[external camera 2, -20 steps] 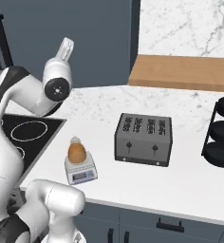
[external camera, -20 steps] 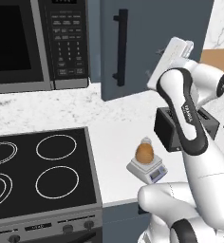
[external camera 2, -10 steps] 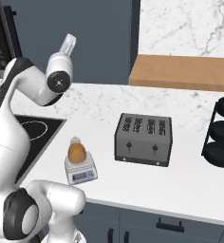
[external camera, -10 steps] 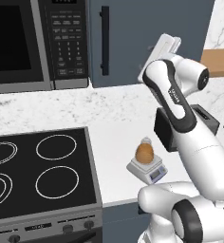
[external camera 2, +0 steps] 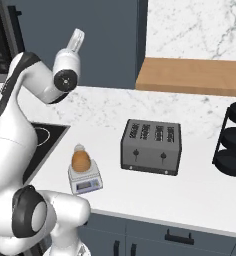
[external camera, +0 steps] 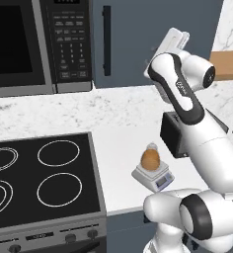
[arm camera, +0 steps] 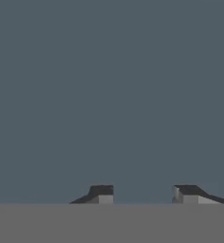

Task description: Pick the honey bottle and place it on the digital scale for weighing, and close the cabinet.

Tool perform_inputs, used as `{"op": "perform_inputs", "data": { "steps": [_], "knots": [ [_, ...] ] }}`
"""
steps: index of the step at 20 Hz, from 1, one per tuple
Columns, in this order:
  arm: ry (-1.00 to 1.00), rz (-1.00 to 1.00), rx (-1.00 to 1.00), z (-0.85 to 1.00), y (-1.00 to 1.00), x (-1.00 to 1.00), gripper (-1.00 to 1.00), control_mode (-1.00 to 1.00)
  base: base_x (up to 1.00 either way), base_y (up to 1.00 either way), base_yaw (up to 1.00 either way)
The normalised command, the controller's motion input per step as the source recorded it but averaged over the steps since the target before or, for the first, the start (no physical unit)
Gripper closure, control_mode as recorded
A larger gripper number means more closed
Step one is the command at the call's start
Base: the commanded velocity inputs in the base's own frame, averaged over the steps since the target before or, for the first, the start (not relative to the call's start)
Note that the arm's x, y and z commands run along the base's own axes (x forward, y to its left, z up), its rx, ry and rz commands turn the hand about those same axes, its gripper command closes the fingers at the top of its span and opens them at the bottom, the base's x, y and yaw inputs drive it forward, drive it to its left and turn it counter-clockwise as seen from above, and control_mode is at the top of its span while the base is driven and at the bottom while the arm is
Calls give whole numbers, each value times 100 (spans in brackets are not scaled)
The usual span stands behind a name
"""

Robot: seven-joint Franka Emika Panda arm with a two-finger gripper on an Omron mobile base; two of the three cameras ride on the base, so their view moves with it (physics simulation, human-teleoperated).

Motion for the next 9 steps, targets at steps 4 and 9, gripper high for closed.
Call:
{"op": "perform_inputs", "data": {
  "steps": [4, 9],
  "knots": [
    [0, 0, 0, -6, 0, 31, -100, -100, 0, 0, 0],
    [0, 0, 0, -13, 0, 35, -100, -100, 0, 0, 0]
  ]
}}
